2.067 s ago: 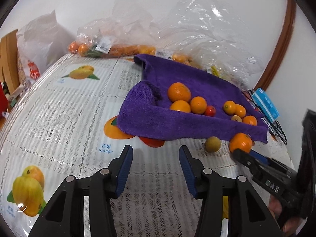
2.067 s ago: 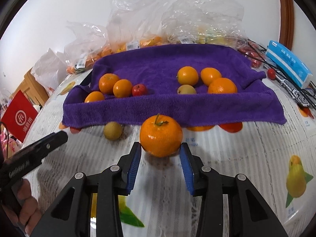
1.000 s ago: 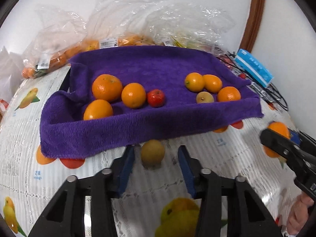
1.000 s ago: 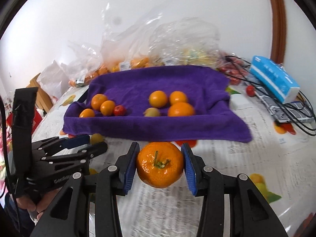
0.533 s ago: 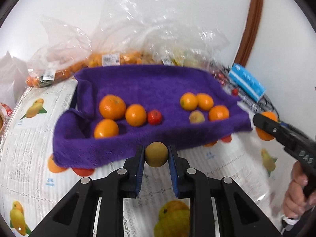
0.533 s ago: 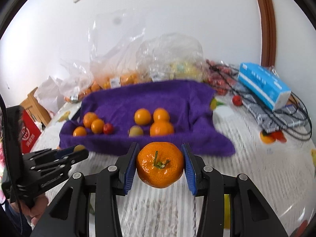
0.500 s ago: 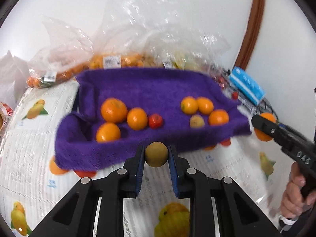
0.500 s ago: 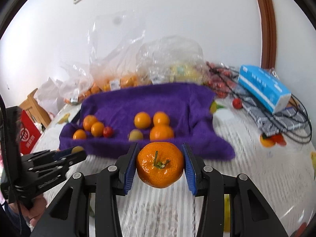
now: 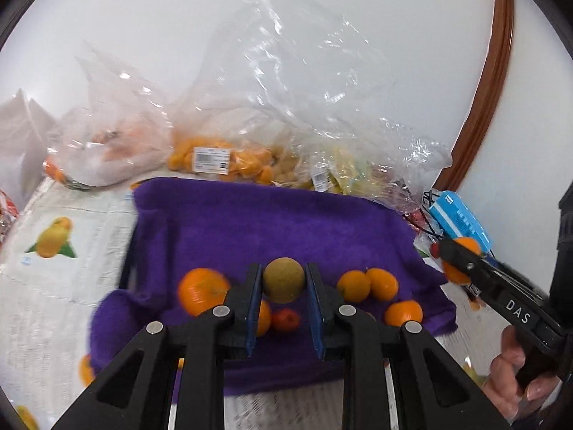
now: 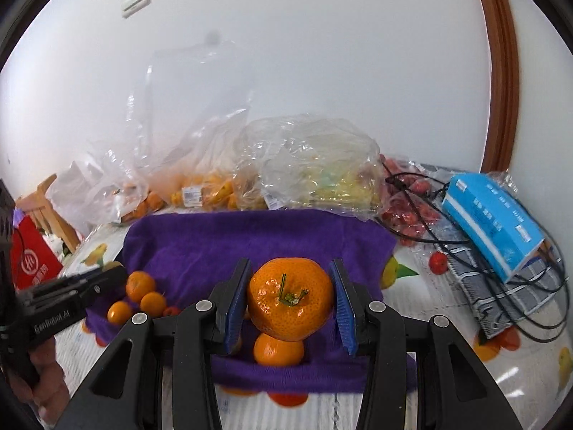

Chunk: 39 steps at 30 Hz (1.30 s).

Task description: Organize fruits

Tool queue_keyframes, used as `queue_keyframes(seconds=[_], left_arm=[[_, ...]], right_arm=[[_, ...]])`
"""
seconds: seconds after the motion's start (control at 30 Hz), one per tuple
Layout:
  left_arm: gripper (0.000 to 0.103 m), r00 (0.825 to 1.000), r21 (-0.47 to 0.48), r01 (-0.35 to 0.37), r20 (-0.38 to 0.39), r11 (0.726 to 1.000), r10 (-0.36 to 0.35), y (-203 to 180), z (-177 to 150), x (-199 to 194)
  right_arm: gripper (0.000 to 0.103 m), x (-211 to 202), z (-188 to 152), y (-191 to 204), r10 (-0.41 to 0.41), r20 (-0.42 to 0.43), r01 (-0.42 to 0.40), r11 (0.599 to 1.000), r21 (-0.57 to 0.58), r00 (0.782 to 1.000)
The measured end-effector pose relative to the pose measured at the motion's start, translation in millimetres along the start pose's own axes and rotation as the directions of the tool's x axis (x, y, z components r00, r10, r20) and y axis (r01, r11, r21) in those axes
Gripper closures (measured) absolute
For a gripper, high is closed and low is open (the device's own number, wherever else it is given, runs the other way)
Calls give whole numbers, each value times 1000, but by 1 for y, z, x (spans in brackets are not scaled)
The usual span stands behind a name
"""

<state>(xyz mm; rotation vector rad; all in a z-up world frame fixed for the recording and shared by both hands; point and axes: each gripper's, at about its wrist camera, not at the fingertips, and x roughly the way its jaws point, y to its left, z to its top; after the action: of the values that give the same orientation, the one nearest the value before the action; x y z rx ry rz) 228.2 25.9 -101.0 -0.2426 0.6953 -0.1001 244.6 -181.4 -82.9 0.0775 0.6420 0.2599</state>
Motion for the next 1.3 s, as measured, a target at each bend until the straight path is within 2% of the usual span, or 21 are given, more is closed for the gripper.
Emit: queue_keyframes(seconds=[0.13, 0.37, 0.73, 0.93, 1.03, 1.1, 1.3], left_arm=[[80, 999, -20, 30, -12, 999, -30, -5, -11, 21], [80, 998, 13, 36, -42, 999, -35, -12, -23, 37], [80, 995, -10, 70, -69, 998, -70, -7, -24, 43], [79, 996, 11, 73, -61, 997, -72, -10, -24, 42], [72, 996, 15, 69, -61, 998, -68, -10, -24, 40], [62, 997, 14, 60, -55, 998, -60, -10, -23, 38], [59, 1000, 18, 22, -10, 1000, -22, -12, -17, 19]], right_arm=[[59, 21, -6, -11, 34, -39, -31, 996, 79, 999], [59, 38, -19, -20, -11, -76, 16, 998, 60, 997], [59, 53, -28, -23, -20, -96, 24, 999, 41, 995], [58, 57, -30, -21, -27, -111, 31, 999, 30, 993], [58, 53, -29, -20, -29, -93, 31, 999, 17, 995], [58, 52, -29, -21, -23, -88, 25, 999, 20, 996], [58, 35, -24, -16, -16, -52, 17, 1000, 7, 999]])
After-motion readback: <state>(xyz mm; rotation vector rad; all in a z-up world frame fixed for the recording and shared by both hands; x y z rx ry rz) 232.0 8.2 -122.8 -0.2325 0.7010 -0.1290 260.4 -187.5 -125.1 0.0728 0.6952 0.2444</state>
